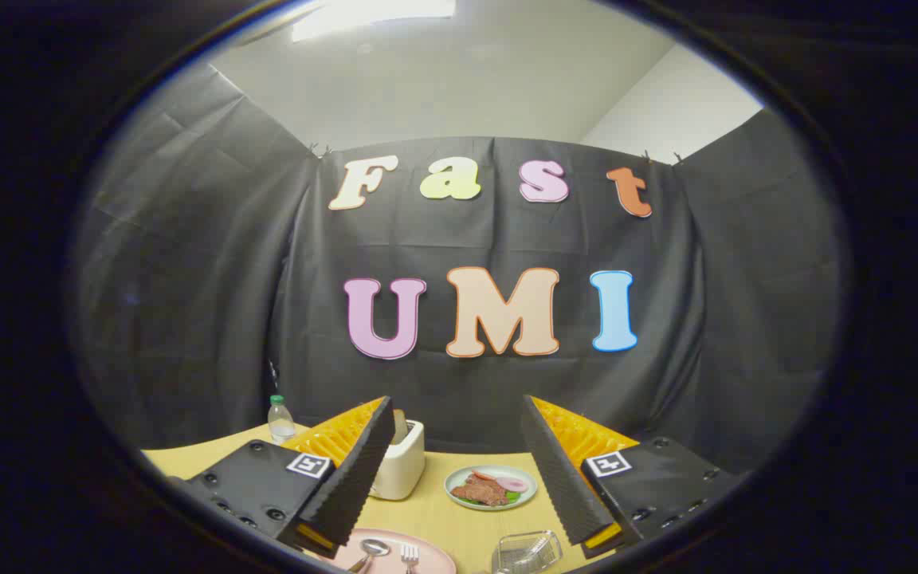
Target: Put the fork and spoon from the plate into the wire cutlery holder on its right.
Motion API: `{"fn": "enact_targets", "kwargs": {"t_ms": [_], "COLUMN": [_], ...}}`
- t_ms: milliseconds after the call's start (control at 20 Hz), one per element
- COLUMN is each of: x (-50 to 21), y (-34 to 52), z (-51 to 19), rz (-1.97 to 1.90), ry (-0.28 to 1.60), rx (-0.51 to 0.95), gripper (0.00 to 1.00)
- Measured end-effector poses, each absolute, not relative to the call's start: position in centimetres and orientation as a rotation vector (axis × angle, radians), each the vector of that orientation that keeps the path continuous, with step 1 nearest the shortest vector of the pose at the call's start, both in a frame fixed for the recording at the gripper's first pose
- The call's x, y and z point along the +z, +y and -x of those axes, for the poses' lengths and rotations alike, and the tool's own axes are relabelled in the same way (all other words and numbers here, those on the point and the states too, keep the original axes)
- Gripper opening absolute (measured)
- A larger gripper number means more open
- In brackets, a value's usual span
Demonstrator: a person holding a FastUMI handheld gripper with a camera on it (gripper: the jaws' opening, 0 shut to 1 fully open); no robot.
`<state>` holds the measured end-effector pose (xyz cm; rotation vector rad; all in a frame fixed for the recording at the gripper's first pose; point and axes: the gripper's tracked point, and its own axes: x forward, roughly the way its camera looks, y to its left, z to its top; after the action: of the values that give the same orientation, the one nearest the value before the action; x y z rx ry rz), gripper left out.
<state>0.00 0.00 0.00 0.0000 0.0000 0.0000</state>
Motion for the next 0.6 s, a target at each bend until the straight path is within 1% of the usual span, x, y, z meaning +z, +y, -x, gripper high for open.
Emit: {"fn": "enact_targets", "kwargs": {"t_ms": [600], "x": [-0.61], "y": [0.0], "z": [-0.13], "rz": [-0.024], "ry": [0.017], "rx": [0.024], "gripper": [1.0]}}
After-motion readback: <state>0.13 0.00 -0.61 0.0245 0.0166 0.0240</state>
